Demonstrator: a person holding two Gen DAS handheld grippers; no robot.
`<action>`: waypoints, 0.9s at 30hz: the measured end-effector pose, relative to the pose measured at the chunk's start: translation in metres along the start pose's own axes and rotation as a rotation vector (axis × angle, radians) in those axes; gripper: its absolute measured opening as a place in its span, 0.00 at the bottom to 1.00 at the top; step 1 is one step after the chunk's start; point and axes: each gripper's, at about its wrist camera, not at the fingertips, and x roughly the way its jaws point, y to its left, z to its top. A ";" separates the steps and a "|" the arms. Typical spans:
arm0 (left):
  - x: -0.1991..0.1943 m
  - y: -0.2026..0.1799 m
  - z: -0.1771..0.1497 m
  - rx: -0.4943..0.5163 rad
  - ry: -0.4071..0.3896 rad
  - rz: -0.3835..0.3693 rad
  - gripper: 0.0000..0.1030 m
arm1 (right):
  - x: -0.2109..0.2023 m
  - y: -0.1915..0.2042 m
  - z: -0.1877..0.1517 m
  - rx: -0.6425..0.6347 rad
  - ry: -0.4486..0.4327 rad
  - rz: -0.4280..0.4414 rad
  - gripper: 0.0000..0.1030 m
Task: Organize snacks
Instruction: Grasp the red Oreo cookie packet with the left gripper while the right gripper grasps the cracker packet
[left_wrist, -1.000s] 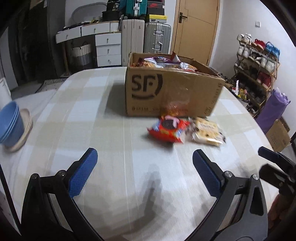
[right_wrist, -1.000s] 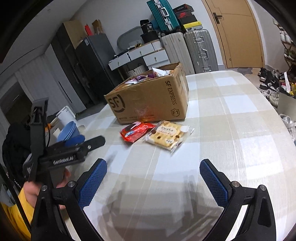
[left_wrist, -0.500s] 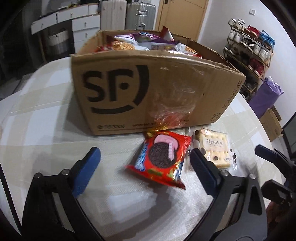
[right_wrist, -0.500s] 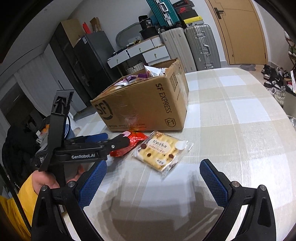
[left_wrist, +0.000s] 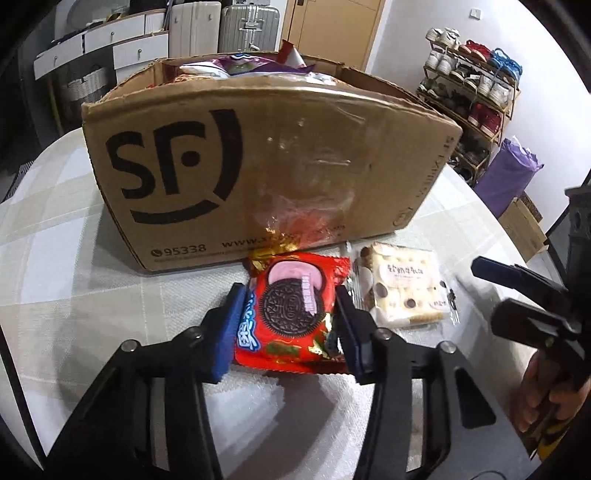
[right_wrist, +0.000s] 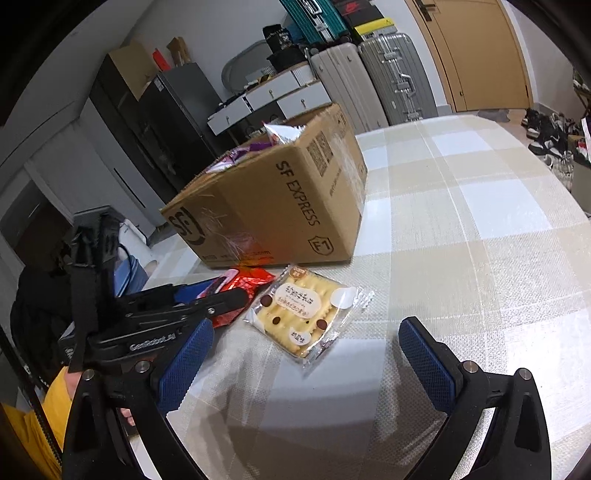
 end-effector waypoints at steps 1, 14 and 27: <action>0.000 -0.001 0.000 0.003 0.002 0.005 0.42 | 0.002 0.002 0.000 -0.010 0.009 0.001 0.99; -0.034 0.010 -0.023 -0.073 0.010 0.021 0.42 | 0.057 0.032 0.019 -0.196 0.149 -0.140 0.99; -0.066 0.026 -0.034 -0.155 -0.020 -0.026 0.42 | 0.069 0.057 0.013 -0.331 0.196 -0.248 0.86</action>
